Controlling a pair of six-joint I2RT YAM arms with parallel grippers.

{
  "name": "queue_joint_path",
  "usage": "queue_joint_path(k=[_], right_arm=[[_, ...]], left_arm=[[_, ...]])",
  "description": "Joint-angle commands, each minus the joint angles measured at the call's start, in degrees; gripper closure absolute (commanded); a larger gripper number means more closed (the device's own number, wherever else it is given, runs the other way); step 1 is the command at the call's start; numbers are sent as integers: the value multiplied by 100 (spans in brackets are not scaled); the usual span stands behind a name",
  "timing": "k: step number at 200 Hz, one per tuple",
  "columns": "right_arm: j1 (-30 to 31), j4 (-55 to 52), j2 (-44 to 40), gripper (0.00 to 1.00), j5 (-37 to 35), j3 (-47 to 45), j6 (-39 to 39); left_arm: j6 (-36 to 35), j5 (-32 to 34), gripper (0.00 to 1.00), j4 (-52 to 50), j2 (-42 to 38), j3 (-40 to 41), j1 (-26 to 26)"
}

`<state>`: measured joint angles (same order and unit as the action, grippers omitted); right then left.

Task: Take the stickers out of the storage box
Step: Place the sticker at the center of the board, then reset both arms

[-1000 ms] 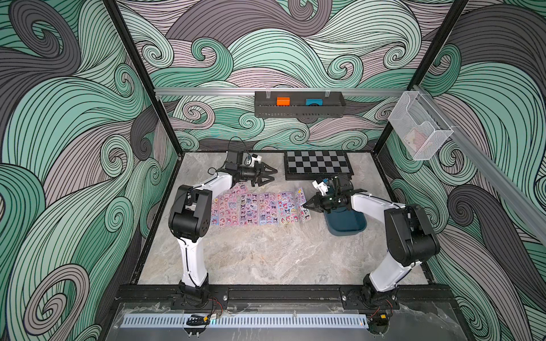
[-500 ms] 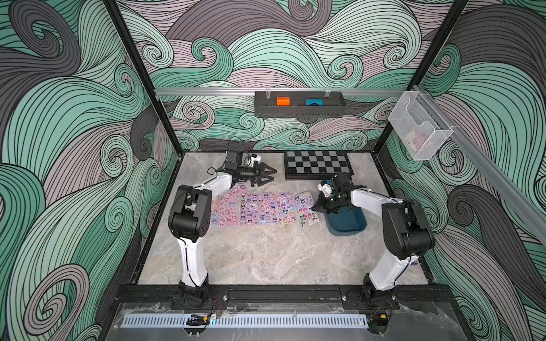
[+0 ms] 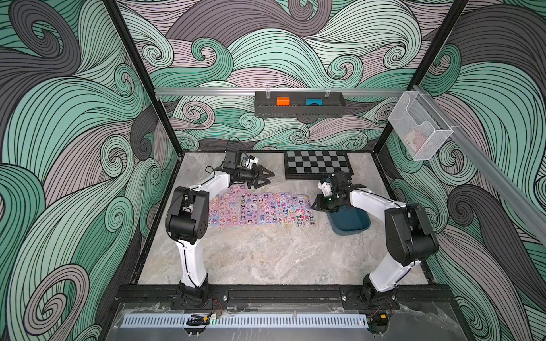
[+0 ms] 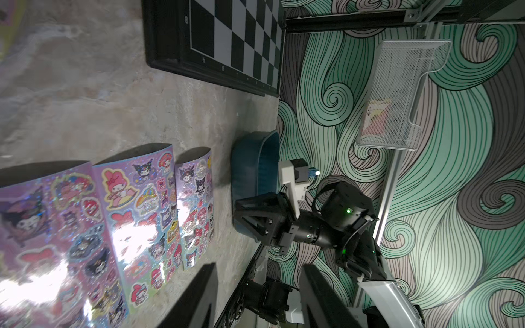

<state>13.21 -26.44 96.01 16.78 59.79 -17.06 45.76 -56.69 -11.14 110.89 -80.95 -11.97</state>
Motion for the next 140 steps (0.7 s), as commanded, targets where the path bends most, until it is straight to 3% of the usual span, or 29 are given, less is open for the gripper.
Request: queue_joint_path(k=[1, 40, 78, 91, 98, 116, 132, 140], right_arm=[[-9, -60, -541, 64, -254, -88, 91], [-73, -64, -1590, 48, -565, -206, 382], [-336, 6, -2901, 14, -1654, -582, 661], [-499, 190, -3271, 7, -1896, -806, 822], [-563, 345, -3463, 1, -2095, -975, 869], [-681, 943, -3925, 1, -2793, -1495, 777], [-779, 1622, -4297, 1, -3162, -2037, 633], [-800, 2106, -4454, 1, -3400, -2386, 525]], left_arm=[[-1252, 729, 48, -1357, -460, -393, 247], [-1820, 1619, 48, -1692, -1084, -10, 699], [-1814, 2410, 44, -1103, -2029, 939, 1257], [-1764, 2696, 41, -927, -2336, 1263, 1441], [-1744, 2899, 36, -835, -2505, 1439, 1539], [-1875, 3325, 24, -563, -2886, 1894, 1752], [-1999, 4053, 3, -403, -3377, 2282, 1830], [-2018, 4488, 1, -366, -3494, 2446, 1830]])
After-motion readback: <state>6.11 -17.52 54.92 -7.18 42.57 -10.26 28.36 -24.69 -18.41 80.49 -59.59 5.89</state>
